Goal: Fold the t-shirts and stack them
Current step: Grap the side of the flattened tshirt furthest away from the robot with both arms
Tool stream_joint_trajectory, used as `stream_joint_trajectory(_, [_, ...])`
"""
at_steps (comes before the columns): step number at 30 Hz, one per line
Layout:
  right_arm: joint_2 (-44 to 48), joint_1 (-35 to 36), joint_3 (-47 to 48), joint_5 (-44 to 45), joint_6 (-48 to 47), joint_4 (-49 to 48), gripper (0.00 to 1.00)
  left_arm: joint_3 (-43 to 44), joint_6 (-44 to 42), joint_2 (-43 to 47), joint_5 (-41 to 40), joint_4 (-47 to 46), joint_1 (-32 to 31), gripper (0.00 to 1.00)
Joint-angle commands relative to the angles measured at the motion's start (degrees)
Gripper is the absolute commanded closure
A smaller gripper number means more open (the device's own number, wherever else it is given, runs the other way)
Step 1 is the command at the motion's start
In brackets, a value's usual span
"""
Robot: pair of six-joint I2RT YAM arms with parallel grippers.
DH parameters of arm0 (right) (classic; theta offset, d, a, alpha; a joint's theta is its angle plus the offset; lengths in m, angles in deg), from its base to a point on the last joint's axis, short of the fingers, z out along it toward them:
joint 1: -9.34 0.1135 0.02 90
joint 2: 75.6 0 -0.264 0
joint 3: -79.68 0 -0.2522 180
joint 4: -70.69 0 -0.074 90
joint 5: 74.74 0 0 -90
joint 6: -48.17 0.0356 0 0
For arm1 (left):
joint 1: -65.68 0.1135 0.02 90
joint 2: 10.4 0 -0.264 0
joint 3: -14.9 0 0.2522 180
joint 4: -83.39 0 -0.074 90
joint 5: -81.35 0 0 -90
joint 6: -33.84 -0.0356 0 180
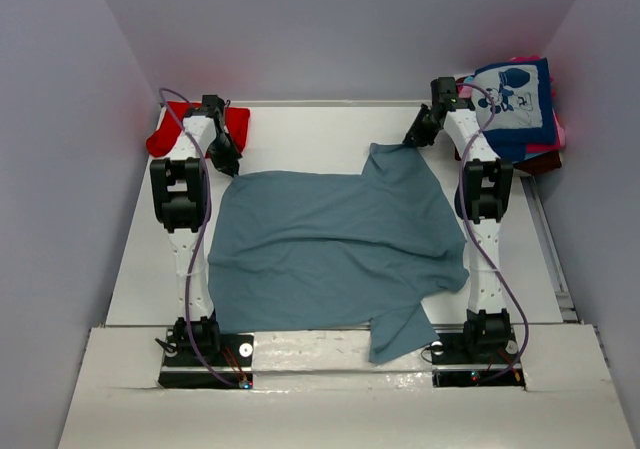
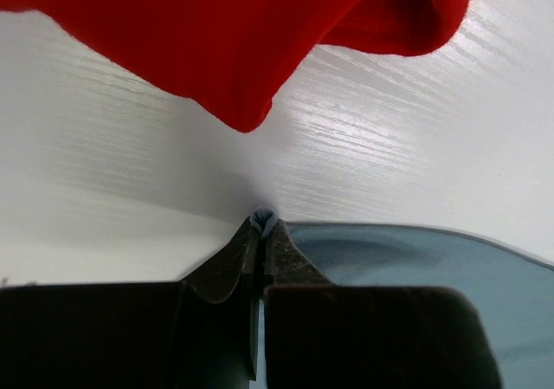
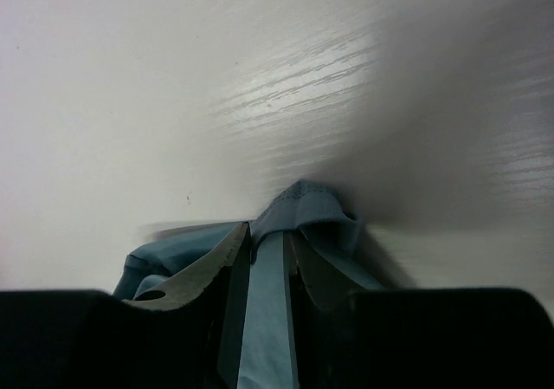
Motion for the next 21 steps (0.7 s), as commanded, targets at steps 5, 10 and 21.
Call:
stream_joint_trajectory(5, [-0.2,-0.2,3.4,-3.1,-0.8,-0.4,0.93,-0.4,-0.1,5.8,-1.5,1.3,-0.2,0.94])
stream_joint_trajectory(10, [1.4,-0.2,3.4,-6.6,-2.2,0.2,0.93,-0.4,0.1,7.0,-1.9,1.2,-0.2,0.94])
stream_joint_trajectory(21, [9.9,-0.2,1.3,-13.7,-7.2,5.4,0.93,-0.7,0.4,11.8,-3.5,1.9,1.6,0.94])
